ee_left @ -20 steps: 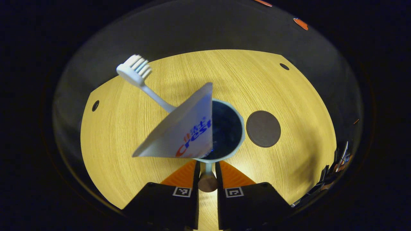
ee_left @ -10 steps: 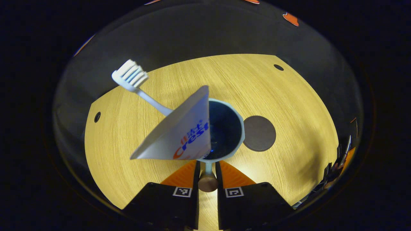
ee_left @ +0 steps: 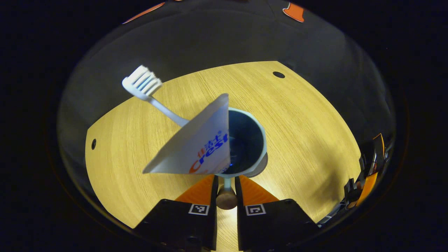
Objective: Put the toothbrush and toothpaste on the desktop into the cup, then pick up the cup and place it on the coaster on the desktop.
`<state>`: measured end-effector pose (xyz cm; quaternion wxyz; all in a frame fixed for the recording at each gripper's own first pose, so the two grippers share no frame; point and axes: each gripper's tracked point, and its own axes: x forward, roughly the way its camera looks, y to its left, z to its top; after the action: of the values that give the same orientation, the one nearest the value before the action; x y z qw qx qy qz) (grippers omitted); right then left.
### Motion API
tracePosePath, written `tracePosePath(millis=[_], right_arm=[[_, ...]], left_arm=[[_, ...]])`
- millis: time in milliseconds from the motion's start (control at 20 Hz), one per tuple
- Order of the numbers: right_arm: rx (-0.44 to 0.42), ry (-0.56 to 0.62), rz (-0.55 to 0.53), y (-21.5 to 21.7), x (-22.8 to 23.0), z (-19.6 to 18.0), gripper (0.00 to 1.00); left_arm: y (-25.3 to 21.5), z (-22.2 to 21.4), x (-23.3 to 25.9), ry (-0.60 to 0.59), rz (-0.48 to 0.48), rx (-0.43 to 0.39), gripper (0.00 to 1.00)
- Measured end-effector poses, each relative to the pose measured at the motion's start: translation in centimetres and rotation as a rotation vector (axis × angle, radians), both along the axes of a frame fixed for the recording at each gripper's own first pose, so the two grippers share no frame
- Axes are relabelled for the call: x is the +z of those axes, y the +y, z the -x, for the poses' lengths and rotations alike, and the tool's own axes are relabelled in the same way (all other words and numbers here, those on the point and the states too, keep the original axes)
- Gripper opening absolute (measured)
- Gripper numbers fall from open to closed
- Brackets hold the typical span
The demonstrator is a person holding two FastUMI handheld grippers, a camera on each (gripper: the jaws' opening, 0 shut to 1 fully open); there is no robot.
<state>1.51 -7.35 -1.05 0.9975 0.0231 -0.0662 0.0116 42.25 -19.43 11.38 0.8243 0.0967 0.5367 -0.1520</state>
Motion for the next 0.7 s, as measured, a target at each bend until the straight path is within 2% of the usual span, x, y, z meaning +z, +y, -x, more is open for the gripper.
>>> tracePosePath(millis=[150,350,400,450,500,550,650,700], right_arm=[[-0.022,-0.002,0.001,-1.0,0.0,0.5,0.96],[-0.045,0.014,-0.02,-1.9,-0.6,0.7,0.96],[-0.05,0.016,-0.022,-2.0,-0.7,0.8,0.96],[-0.05,0.015,-0.025,-2.0,-0.6,0.9,0.96],[-0.048,0.014,-0.028,-1.8,-0.5,0.8,0.96],[-0.049,0.011,-0.028,-1.7,-0.3,0.7,0.96],[-0.052,0.008,-0.016,-1.3,0.2,0.4,0.96],[-0.06,0.006,-0.006,-1.2,0.3,0.3,0.96]], left_arm=[[-2.2,-1.3,-0.3,0.017,0.008,-0.018,0.23],[-2.2,-0.8,-3.0,0.071,0.018,-0.019,0.23],[-1.9,-1.1,-3.4,0.055,0.022,-0.031,0.3],[-1.6,-1.5,-2.8,0.023,0.02,-0.045,0.26],[-1.3,-1.6,-1.7,-0.009,0.016,-0.053,0.36],[-1.1,-1.8,-1.5,-0.03,0.011,-0.066,0.53],[-0.3,-2.3,-0.6,-0.096,-0.021,-0.085,0.92],[0.4,-2.8,-0.1,-0.16,-0.058,-0.064,1.0]])
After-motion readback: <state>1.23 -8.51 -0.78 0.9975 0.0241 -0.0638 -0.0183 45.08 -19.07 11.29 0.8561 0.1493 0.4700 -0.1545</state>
